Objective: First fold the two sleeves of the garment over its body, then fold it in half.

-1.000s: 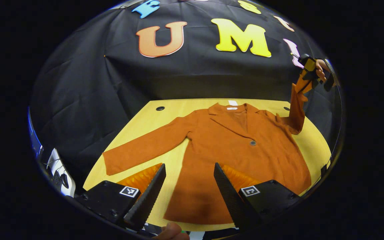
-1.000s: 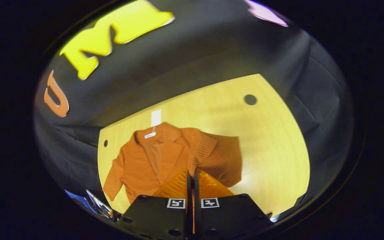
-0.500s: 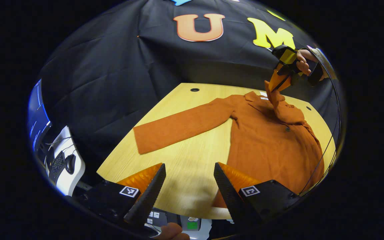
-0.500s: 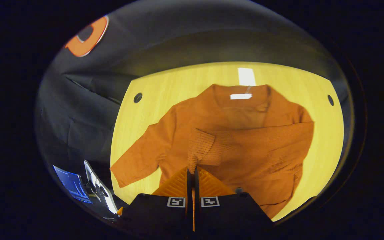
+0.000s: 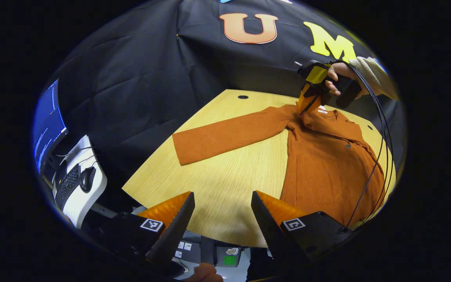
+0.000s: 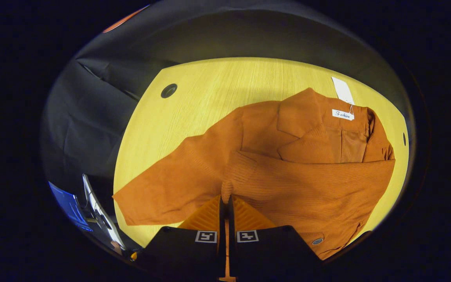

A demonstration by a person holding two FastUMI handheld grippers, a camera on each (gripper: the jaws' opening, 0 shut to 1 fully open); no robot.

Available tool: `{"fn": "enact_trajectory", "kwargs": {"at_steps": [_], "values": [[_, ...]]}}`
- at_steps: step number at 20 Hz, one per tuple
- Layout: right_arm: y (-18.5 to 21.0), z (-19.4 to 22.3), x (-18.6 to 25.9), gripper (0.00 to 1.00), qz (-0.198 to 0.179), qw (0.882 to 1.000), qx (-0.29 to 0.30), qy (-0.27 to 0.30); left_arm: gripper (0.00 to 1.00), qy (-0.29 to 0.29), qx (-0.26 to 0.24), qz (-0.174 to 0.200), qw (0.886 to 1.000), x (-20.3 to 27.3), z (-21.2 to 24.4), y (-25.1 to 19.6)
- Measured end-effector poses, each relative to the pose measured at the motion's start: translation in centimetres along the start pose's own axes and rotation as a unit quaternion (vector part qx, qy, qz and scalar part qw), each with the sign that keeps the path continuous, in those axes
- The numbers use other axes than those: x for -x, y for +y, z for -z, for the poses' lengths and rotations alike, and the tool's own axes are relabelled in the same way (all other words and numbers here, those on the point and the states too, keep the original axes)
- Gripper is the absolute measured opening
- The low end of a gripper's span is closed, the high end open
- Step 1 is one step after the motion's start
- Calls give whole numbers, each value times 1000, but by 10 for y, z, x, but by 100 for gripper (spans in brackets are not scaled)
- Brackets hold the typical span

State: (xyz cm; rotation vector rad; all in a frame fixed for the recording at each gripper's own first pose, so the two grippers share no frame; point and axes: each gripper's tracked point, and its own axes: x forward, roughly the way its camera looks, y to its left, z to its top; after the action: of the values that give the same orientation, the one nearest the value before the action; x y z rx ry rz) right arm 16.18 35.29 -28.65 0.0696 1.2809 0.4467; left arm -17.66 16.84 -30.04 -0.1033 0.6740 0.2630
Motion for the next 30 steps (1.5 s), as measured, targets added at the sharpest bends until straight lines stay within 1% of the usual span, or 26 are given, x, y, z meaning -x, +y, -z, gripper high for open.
{"fn": "enact_trajectory", "kwargs": {"at_steps": [1, 3, 4, 5, 6, 7, 9, 12, 13, 14, 15, 16, 17, 18, 19, 21, 22, 24, 25, 26, 27, 28, 29, 30], "values": [[4, 1, 2, 10, -11, 1000, -3, -2, 95, 0, 2, -3, 1000, 1, 0, 1], [7, 3, 5, 15, -14, 1000, 4, 1, 95, 1, 2, -10, 1000, 0, -3, 4], [13, 3, 7, 12, -24, 1000, 5, -1, 95, 1, 2, -16, 1000, 0, -5, 9], [14, 4, 13, 34, -21, 1000, 11, -2, 95, 5, -1, -28, 1000, -3, -7, 18], [14, 4, 13, 38, -19, 1000, 16, -4, 95, 8, -1, -42, 999, -6, -9, 29], [17, 7, 18, 63, -21, 1000, 21, -4, 95, 14, 6, -48, 999, -11, -9, 36], [16, 11, 27, 84, -16, 999, 29, -3, 95, 23, 30, -59, 998, -22, -15, 50], [13, 19, 44, 86, -15, 999, 36, -6, 95, 41, 69, -81, 993, -44, -28, 79], [15, 22, 53, 90, -25, 999, 32, -6, 95, 55, 88, -81, 991, -54, -29, 86], [20, 26, 61, 90, -43, 999, 25, -7, 95, 65, 106, -85, 989, -64, -31, 94], [16, 32, 69, 91, -49, 998, 25, -8, 95, 76, 127, -84, 985, -75, -33, 101], [7, 36, 77, 98, -45, 998, 35, -11, 95, 94, 146, -86, 981, -86, -32, 107], [-3, 39, 85, 98, -39, 998, 45, -17, 95, 111, 163, -87, 976, -95, -32, 112], [-11, 43, 93, 94, -36, 998, 47, -24, 95, 128, 175, -88, 972, -104, -31, 116], [-15, 50, 101, 98, -38, 998, 38, -29, 95, 144, 183, -86, 969, -113, -32, 118], [-24, 67, 122, 98, -61, 998, 23, -26, 95, 175, 185, -85, 963, -128, -32, 122], [-32, 75, 131, 98, -65, 997, 21, -25, 95, 195, 190, -77, 959, -134, -31, 118], [-52, 91, 147, 98, -65, 997, 29, -33, 95, 227, 196, -76, 951, -144, -32, 114], [-61, 102, 156, 98, -62, 997, 35, -36, 95, 239, 191, -81, 949, -150, -33, 114], [-73, 111, 163, 94, -57, 997, 39, -39, 96, 250, 186, -80, 947, -151, -37, 113], [-84, 121, 168, 98, -53, 997, 40, -40, 96, 259, 187, -75, 945, -155, -40, 109], [-95, 131, 171, 98, -48, 997, 34, -39, 100, 273, 190, -72, 940, -157, -42, 103], [-103, 142, 174, 98, -47, 998, 29, -36, 93, 288, 191, -75, 935, -158, -43, 102], [-112, 152, 175, 98, -45, 998, 22, -31, 93, 301, 201, -72, 929, -161, -46, 98]]}}
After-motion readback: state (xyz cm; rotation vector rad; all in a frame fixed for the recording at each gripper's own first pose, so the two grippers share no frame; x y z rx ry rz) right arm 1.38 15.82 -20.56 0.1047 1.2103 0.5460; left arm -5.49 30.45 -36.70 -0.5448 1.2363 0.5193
